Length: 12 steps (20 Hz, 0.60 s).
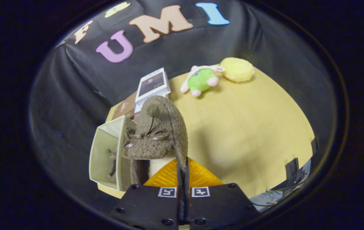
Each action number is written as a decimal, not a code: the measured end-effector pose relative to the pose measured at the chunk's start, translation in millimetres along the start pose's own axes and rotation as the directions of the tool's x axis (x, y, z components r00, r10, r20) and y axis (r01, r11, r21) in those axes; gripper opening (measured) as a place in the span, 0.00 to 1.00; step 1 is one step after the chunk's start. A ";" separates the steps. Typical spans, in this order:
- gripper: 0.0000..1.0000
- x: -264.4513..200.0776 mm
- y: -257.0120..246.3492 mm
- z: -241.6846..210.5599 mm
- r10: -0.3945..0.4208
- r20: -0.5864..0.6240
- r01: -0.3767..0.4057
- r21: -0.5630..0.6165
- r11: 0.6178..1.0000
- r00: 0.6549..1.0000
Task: Open the storage box then place both shoes into the box .Put the left shoe in first, then the right shoe, with the right side of both shoes facing outward in a uniform manner.
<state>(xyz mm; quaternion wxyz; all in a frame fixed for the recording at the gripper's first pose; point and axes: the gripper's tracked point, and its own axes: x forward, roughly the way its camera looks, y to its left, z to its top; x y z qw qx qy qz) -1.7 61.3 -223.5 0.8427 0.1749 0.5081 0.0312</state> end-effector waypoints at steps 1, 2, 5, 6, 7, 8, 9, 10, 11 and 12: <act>0.03 -1.2 14.0 2.6 0.014 0.006 -0.014 -0.011 1.000 1.000; 0.03 -1.6 28.2 4.6 0.027 0.013 -0.027 -0.019 0.999 1.000; 0.03 -3.3 76.6 7.0 0.076 0.025 -0.075 -0.041 0.996 0.997; 0.03 -1.9 90.3 6.4 0.093 0.026 -0.091 -0.047 0.995 0.995; 0.03 -0.8 103.2 5.5 0.107 0.028 -0.106 -0.051 0.993 0.994; 0.03 0.9 115.2 4.6 0.119 0.029 -0.118 -0.055 0.992 0.992; 0.03 -2.0 125.6 -1.3 0.130 0.028 -0.128 -0.059 0.990 0.991; 0.03 0.6 136.3 -4.6 0.138 0.026 -0.136 -0.062 0.989 0.990; 0.03 6.4 145.9 -7.1 0.145 0.021 -0.143 -0.065 0.988 0.989; 0.03 10.7 154.7 -11.7 0.148 0.014 -0.146 -0.068 0.987 0.989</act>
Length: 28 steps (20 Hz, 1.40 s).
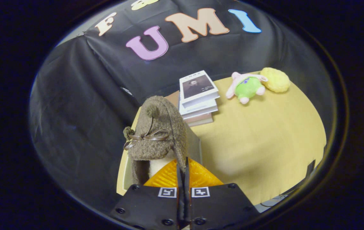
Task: Open the storage box then place both shoes into the box .Put the left shoe in first, then the right shoe, with the right side of both shoes facing outward in a uniform manner.
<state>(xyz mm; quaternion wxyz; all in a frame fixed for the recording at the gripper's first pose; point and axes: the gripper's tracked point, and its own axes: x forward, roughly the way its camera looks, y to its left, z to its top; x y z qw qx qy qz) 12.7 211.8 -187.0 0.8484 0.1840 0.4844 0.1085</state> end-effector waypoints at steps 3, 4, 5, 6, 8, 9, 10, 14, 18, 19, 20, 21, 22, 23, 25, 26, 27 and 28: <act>0.03 15.1 16.9 -12.6 -0.012 -0.022 0.012 -0.020 1.000 1.000; 0.03 21.3 19.8 -17.9 -0.022 -0.029 0.022 -0.025 0.999 0.999; 0.03 26.7 20.7 -22.4 -0.038 -0.036 0.037 -0.026 0.999 0.999; 0.03 34.4 20.7 -27.7 -0.054 -0.045 0.053 -0.030 0.998 0.998; 0.04 44.2 20.7 -39.1 -0.085 -0.066 0.082 -0.049 0.995 0.994; 0.04 49.5 20.3 -44.1 -0.103 -0.069 0.099 -0.060 0.993 0.992; 0.04 54.2 18.3 -48.1 -0.128 -0.069 0.122 -0.077 0.990 0.989; 0.05 64.2 14.5 -52.6 -0.202 -0.027 0.198 -0.107 0.974 0.979; 0.10 64.4 17.6 -55.1 -0.219 -0.010 0.215 -0.150 0.965 0.976; 0.14 64.6 20.1 -55.3 -0.212 -0.008 0.208 -0.154 0.966 0.977; 0.18 61.4 21.3 -55.2 -0.208 -0.006 0.205 -0.158 0.966 0.978; 0.26 60.7 21.3 -56.6 -0.208 -0.009 0.204 -0.169 0.964 0.978; 0.34 59.5 23.1 -56.1 -0.197 -0.007 0.193 -0.181 0.964 0.980; 0.42 57.4 30.0 -56.6 -0.169 -0.010 0.165 -0.186 0.969 0.985; 0.58 52.9 42.6 -54.9 -0.123 0.001 0.121 -0.214 0.969 0.992; 0.66 48.0 44.1 -52.4 -0.110 0.018 0.111 -0.252 0.961 0.994; 0.75 44.9 48.5 -48.5 -0.096 0.037 0.102 -0.294 0.950 0.995; 0.83 40.9 52.2 -43.5 -0.076 0.058 0.091 -0.332 0.939 0.995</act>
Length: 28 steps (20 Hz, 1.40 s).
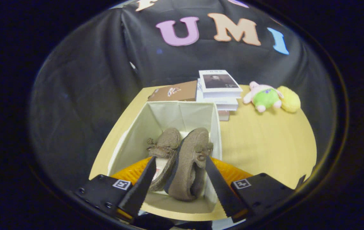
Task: Open the storage box then place both shoes into the box .Put the left shoe in first, then the right shoe, with the right side of both shoes facing outward in a uniform manner.
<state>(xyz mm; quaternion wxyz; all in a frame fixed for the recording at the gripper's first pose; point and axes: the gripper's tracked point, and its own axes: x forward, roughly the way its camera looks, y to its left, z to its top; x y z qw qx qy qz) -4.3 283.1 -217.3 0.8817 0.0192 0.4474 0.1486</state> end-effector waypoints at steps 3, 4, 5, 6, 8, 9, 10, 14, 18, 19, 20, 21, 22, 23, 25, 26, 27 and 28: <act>0.99 -15.8 3.9 18.5 0.055 0.085 -0.050 -0.061 0.997 0.995; 0.99 -22.9 2.9 23.6 0.075 0.110 -0.067 -0.074 0.995 0.991; 0.99 -29.3 1.2 29.6 0.092 0.136 -0.081 -0.085 0.993 0.986; 0.99 -35.6 -3.2 35.1 0.104 0.164 -0.088 -0.099 0.991 0.981; 0.99 -51.9 -15.0 45.6 0.114 0.217 -0.088 -0.125 0.988 0.969; 0.99 -60.3 -21.8 51.1 0.118 0.243 -0.086 -0.139 0.987 0.963; 0.98 -68.3 -29.5 55.5 0.119 0.270 -0.081 -0.148 0.986 0.955; 0.99 -107.8 -68.5 64.7 0.099 0.351 -0.056 -0.129 0.990 0.931; 0.99 -138.8 -120.5 79.8 0.046 0.471 -0.004 -0.091 0.996 0.881; 0.99 -146.8 -135.2 83.0 0.028 0.498 0.014 -0.081 0.997 0.867; 0.98 -155.3 -150.3 84.7 0.004 0.525 0.037 -0.068 0.997 0.851; 0.98 -163.9 -165.7 88.0 -0.019 0.552 0.058 -0.053 0.997 0.833; 0.98 -170.6 -180.1 89.0 -0.044 0.575 0.078 -0.035 0.996 0.817; 0.98 -177.6 -195.2 88.6 -0.070 0.591 0.099 -0.017 0.995 0.804; 0.99 -186.5 -218.5 84.8 -0.103 0.608 0.123 0.010 0.992 0.787; 0.99 -188.6 -229.5 81.6 -0.117 0.611 0.133 0.018 0.991 0.783; 0.99 -191.5 -238.8 81.0 -0.128 0.620 0.142 0.027 0.990 0.774; 0.99 -194.4 -245.9 78.8 -0.134 0.625 0.150 0.028 0.988 0.769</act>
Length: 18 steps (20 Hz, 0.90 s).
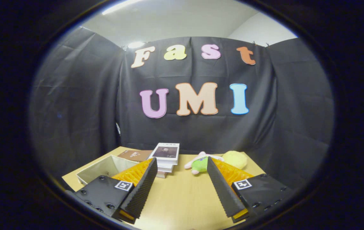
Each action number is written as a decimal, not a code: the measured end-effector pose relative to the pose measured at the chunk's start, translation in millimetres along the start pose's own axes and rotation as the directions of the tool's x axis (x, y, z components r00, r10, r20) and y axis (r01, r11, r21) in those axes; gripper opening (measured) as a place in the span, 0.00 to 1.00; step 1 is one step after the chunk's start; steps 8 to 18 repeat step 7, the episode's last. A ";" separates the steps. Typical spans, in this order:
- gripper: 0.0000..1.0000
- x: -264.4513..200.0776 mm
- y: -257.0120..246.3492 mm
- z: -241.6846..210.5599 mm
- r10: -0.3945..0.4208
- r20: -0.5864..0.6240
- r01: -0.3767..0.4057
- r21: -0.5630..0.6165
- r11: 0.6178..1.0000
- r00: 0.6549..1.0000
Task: Open the storage box then place both shoes into the box .Put the left shoe in first, then the right shoe, with the right side of both shoes facing outward in a uniform manner.
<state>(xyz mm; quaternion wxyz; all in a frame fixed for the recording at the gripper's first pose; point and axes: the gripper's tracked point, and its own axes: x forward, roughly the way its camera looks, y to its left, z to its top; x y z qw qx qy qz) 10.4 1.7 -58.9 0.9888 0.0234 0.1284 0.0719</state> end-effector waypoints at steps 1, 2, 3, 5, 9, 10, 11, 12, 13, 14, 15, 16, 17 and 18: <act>0.99 -1.7 -6.1 0.7 -0.005 0.011 0.005 -0.004 1.000 1.000; 0.99 -3.3 -11.9 0.1 -0.012 0.021 0.012 -0.012 1.000 1.000; 0.99 -4.5 -18.4 1.4 -0.024 0.033 0.024 -0.019 1.000 0.999; 0.99 -6.6 -22.2 2.4 -0.026 0.043 0.027 -0.016 1.000 0.999; 0.99 -7.7 -24.5 1.5 -0.023 0.045 0.023 -0.007 1.000 0.999; 0.99 -7.7 -24.5 1.5 -0.023 0.045 0.023 -0.007 1.000 0.999; 0.99 -7.7 -24.5 1.5 -0.023 0.045 0.023 -0.007 1.000 0.999; 0.99 -7.7 -24.5 1.5 -0.023 0.045 0.023 -0.007 1.000 0.999; 0.99 -7.7 -24.5 1.5 -0.023 0.045 0.023 -0.007 1.000 0.999; 0.99 -7.7 -24.5 1.5 -0.023 0.045 0.023 -0.007 1.000 0.999; 0.99 -7.7 -24.5 1.5 -0.023 0.045 0.023 -0.007 1.000 0.999; 0.99 -7.7 -24.5 1.5 -0.023 0.045 0.023 -0.007 1.000 0.999; 0.99 -7.7 -24.5 1.5 -0.023 0.045 0.023 -0.007 1.000 0.999; 0.99 -7.7 -24.5 1.5 -0.023 0.045 0.023 -0.007 1.000 0.999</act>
